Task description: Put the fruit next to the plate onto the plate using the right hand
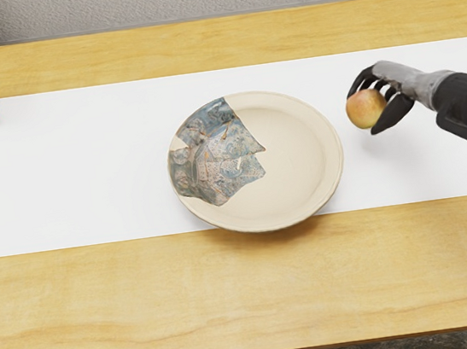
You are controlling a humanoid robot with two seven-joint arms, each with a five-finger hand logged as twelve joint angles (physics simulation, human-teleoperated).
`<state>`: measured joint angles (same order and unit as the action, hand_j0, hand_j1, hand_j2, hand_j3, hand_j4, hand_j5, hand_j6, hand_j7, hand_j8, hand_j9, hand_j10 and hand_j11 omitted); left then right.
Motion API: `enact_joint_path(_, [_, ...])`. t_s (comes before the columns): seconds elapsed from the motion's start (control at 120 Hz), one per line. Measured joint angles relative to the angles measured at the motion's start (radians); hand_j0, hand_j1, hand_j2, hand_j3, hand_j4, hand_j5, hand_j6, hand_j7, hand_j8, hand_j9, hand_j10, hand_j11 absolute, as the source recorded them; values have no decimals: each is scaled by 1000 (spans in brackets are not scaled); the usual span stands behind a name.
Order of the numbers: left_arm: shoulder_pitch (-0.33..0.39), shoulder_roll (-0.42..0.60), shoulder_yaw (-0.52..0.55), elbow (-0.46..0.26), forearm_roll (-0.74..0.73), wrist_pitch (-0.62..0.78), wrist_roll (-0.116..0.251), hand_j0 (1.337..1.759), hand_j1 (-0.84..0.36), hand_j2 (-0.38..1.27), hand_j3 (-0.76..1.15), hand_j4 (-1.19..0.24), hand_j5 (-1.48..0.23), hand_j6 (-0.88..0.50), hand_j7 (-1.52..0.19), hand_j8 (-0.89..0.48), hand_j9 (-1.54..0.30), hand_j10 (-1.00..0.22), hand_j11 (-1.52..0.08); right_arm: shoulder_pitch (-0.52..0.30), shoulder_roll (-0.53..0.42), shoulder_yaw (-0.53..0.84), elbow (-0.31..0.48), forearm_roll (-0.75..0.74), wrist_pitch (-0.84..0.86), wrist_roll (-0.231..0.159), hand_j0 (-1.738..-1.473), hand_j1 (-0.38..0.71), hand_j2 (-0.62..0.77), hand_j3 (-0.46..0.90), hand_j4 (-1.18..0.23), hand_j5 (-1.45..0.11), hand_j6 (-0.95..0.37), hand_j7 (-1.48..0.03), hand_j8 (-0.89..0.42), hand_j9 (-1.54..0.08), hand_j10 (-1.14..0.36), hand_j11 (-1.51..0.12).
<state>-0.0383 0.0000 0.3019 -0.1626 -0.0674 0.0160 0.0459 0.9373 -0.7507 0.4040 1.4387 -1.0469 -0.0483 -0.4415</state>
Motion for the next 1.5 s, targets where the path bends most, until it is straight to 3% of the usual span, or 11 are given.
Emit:
enact_joint_path(0.242, [0, 0, 0, 0, 0, 0, 0, 1658, 69, 47, 0, -234, -304, -234, -304, -234, -304, -234, -304, 10, 29, 18, 92, 13, 0, 8, -1655, 154, 80, 1, -532, -839, -396, -797, -386, -853, -577, -857])
enact_joint_path(0.475, [0, 0, 0, 0, 0, 0, 0, 1658, 69, 47, 0, -234, -304, -234, -304, -234, -304, -234, -304, 18, 94, 34, 124, 16, 0, 8, -1658, 167, 192, 3, -566, -838, -413, -796, -421, -864, -568, -870])
enact_joint_path(0.917, [0, 0, 0, 0, 0, 0, 0, 1658, 69, 47, 0, -234, -304, -234, -304, -234, -304, -234, -304, -21, 141, 30, 172, 16, -1, 9, -1657, 181, 146, 1, -570, -797, -386, -779, -402, -830, -567, -836])
enact_joint_path(0.967, [0, 0, 0, 0, 0, 0, 0, 1658, 69, 47, 0, -234, -304, -234, -304, -234, -304, -234, -304, -25, 146, 30, 174, 14, -3, 8, -1657, 162, 113, 0, -534, -738, -379, -723, -397, -767, -530, -771])
enact_joint_path(1.083, [0, 0, 0, 0, 0, -1, 0, 1658, 69, 47, 0, -234, -304, -234, -304, -234, -304, -234, -304, -29, 161, 35, 176, 10, -14, 2, -1658, -32, 60, 0, -326, -449, -239, -440, -249, -465, -324, -468])
enact_joint_path(1.217, [0, 0, 0, 0, 0, 0, 0, 1658, 69, 47, 0, -234, -304, -234, -304, -234, -304, -234, -304, -29, 141, 58, 176, 20, -8, 5, -1658, -158, 28, 0, -193, -262, -148, -258, -153, -271, -191, -272])
enact_joint_path(1.35, [0, 0, 0, -1, 0, -1, 0, 1658, 69, 47, 0, -234, -304, -234, -304, -234, -304, -234, -304, -28, 14, 190, 113, 246, 273, 121, -1658, -227, 12, 0, -121, -162, -99, -159, -101, -166, -120, -167])
enact_joint_path(1.5, [1, 0, 0, -25, 1, -7, 0, 1658, 69, 47, 0, -234, -304, -234, -304, -234, -304, -234, -304, -29, -122, 300, -52, 478, 565, 222, -1658, -266, 2, 0, -80, -106, -70, -104, -71, -108, -80, -108])
